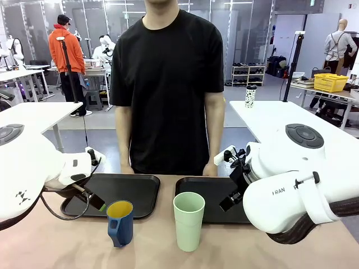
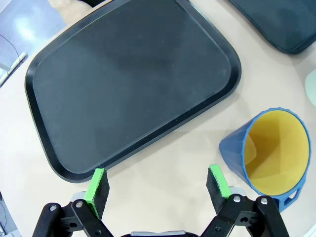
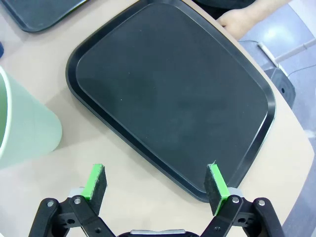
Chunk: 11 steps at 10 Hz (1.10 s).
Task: Sort and store the cups by type.
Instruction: Pick up the Reusable plastic cup.
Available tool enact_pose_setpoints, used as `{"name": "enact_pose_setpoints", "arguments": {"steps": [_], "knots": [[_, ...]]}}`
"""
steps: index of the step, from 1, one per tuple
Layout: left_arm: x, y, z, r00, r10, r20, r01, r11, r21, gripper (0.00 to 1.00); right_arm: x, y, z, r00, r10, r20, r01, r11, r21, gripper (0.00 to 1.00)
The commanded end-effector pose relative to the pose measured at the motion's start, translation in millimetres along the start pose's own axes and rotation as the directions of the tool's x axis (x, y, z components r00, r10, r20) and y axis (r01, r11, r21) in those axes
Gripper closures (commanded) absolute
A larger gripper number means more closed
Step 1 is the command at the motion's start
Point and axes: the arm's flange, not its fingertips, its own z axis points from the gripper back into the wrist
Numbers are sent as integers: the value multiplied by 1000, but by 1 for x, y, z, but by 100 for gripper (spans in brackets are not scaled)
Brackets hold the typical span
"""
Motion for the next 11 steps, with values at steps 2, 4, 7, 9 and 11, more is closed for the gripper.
{"name": "enact_pose_setpoints", "arguments": {"steps": [2, 4, 7, 9, 11], "knots": [[0, 0, 0, 1000, 1, 0, -1, 1000, 0, 0, 0, 0, 0, 1000, -3, 0, 3, 1000, 1, 0], [0, 0, 0, 1000, 1, 0, -1, 1000, 0, 0, 0, 0, 0, 1000, -3, 0, 3, 1000, 1, 0], [-1, -1, 15, 1000, -16, 10, 16, 1000, -20, 0, 4, 7, 18, 999, -28, -21, 27, 998, -65, 0], [2, -11, 47, 998, 3, 58, -5, 1000, 24, 0, 11, 27, 61, 998, -64, -10, 62, 989, -134, 0], [0, -21, 82, 991, 15, 132, -22, 998, 55, 0, 16, 47, 99, 996, -83, 14, 84, 978, -191, 0]]}}
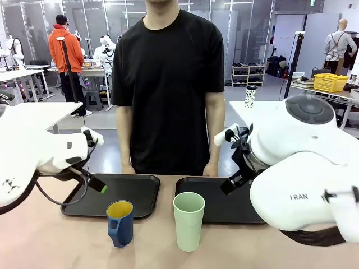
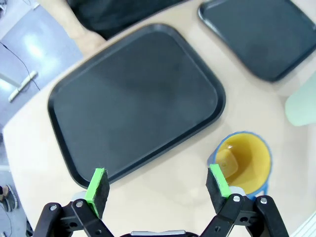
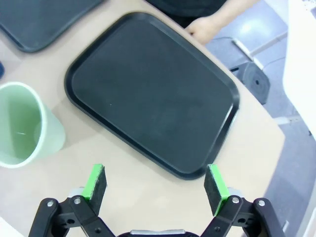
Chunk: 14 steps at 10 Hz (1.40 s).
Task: Sort and store the cups by type.
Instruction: Pick up the Reusable plastic cup.
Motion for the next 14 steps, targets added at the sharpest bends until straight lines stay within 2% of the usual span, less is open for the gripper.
{"name": "enact_pose_setpoints", "arguments": {"steps": [1, 3, 5, 6, 11, 12, 14], "knots": [[-24, -16, 36, 999, 4, 43, -5, 999, 32, 0, -10, 26, 33, 1000, -31, 4, 31, 997, -72, 0], [-29, -19, 49, 997, 8, 81, -15, 997, 80, 0, -13, 35, 49, 999, -30, 27, 33, 993, -110, 0], [-32, -24, 52, 995, -42, 92, 35, 996, 76, 0, -16, 39, 56, 998, -34, 53, 43, 983, -180, 0], [19, -6, 47, 995, -7, 100, 3, 999, 43, 0, 6, 31, 59, 999, -11, 37, 14, 996, -88, 0], [19, -5, 48, 995, -15, 102, 11, 999, 47, 0, 5, 33, 61, 999, -14, 39, 17, 995, -97, 0], [22, 9, 34, 996, 3, 84, -6, 999, 37, 0, 9, 21, 49, 999, -27, 21, 29, 997, -72, 0], [19, 45, 4, 995, 91, 32, -92, 995, 39, 0, 15, -12, 20, 991, -136, -1, 136, 990, -36, 0]]}}
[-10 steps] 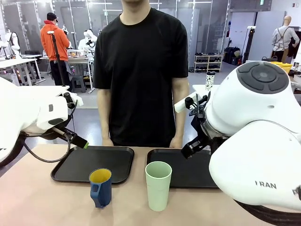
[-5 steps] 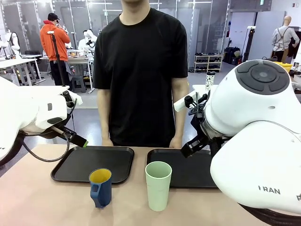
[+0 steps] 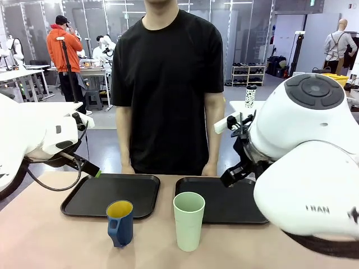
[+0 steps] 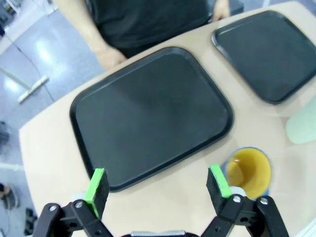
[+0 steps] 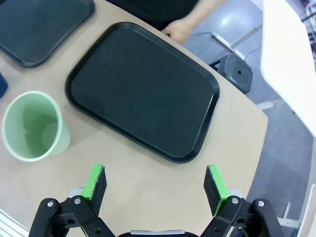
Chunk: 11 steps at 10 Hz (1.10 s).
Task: Sort and store the cups by type.
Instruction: Pick up the Reusable plastic cup.
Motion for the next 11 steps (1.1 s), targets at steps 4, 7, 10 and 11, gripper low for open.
{"name": "enact_pose_setpoints", "arguments": {"steps": [4, 7, 10, 11], "knots": [[-5, 91, -91, 985, 161, -59, -160, 987, 17, 0, 23, -84, -90, 984, -165, -62, 167, 986, 26, 0], [-10, 114, -118, 979, 194, -57, -191, 980, 49, 0, 19, -114, -120, 964, -244, -103, 249, 968, 40, 0], [-16, 119, -122, 971, 230, -63, -228, 972, 50, 0, 16, -119, -120, 941, -317, -123, 318, 948, -7, 0], [-13, 107, -115, 972, 219, -88, -214, 975, 65, 0, 14, -118, -125, 960, -253, -121, 258, 966, 22, 0]]}}
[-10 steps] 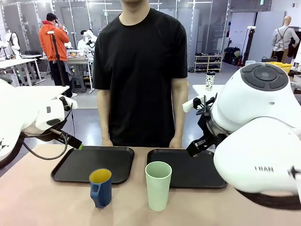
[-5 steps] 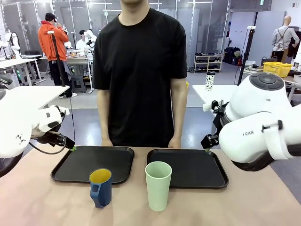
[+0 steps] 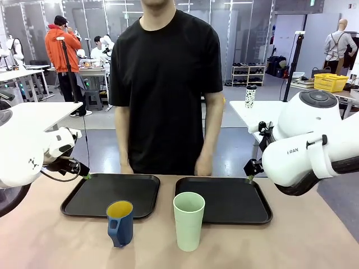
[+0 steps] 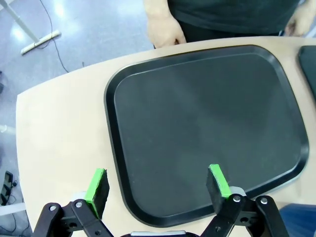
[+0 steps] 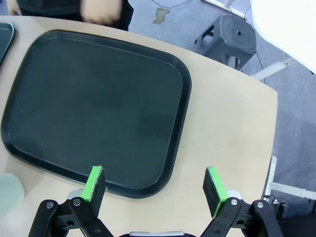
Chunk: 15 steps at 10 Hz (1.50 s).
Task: Sort and store the cups by type.
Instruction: Pick up the Reusable plastic cup.
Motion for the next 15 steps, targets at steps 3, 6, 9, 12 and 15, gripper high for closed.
{"name": "enact_pose_setpoints", "arguments": {"steps": [3, 6, 9, 12, 15], "knots": [[1, -2, 1, 1000, -16, 1, 16, 1000, 1, 0, 0, 2, -1, 1000, 13, 1, -13, 1000, 3, 0], [1, -2, 1, 1000, -16, 1, 16, 1000, 1, 0, 0, 2, -1, 1000, 13, 1, -13, 1000, 3, 0], [1, -2, 1, 1000, -16, 1, 16, 1000, 1, 0, 0, 2, -1, 1000, 13, 1, -13, 1000, 3, 0], [1, -2, 1, 1000, -16, 1, 16, 1000, 1, 0, 0, 2, -1, 1000, 13, 1, -13, 1000, 3, 0], [1, -2, 1, 1000, -16, 1, 16, 1000, 1, 0, 0, 1, -1, 1000, 6, -1, -6, 1000, 1, 0]]}}
